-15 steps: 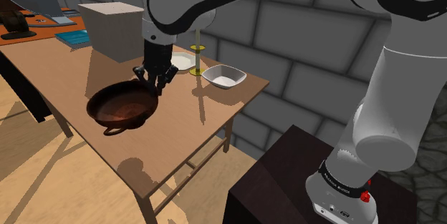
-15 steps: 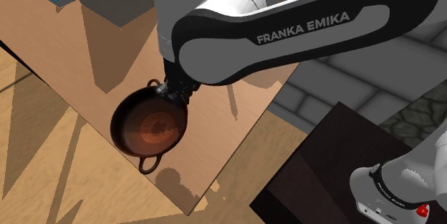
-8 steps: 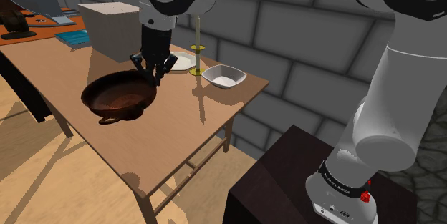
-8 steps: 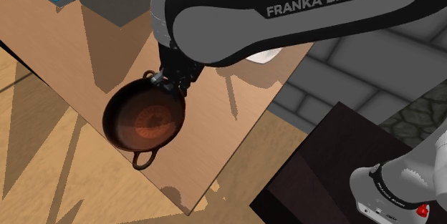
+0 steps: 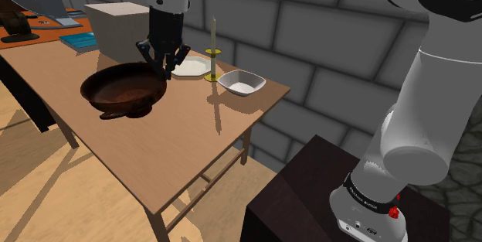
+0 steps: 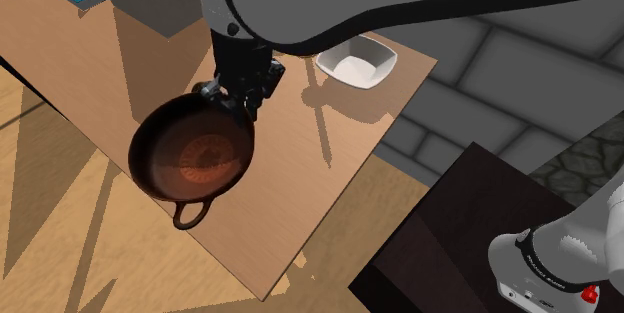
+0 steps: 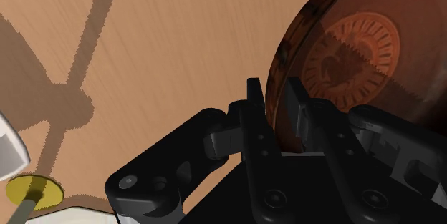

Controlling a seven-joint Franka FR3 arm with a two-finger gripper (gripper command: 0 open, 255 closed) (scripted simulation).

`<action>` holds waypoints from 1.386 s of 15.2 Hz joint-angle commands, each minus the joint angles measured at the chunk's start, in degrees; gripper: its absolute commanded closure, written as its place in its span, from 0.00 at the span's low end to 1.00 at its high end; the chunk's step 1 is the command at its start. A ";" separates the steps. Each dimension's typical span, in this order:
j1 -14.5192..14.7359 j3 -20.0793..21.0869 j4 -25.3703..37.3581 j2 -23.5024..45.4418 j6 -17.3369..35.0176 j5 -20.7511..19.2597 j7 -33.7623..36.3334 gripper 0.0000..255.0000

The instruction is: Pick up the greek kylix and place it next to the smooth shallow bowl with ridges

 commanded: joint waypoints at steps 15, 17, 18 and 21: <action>-7.80 -8.28 -19.73 -17.59 -0.06 6.71 -18.32 1.00; -7.75 -8.21 -21.04 -17.38 1.45 6.81 -18.55 1.00; -7.73 -8.18 -21.68 -17.25 2.21 6.86 -18.67 1.00; -7.66 -8.07 -23.53 -16.80 4.49 7.02 -19.03 1.00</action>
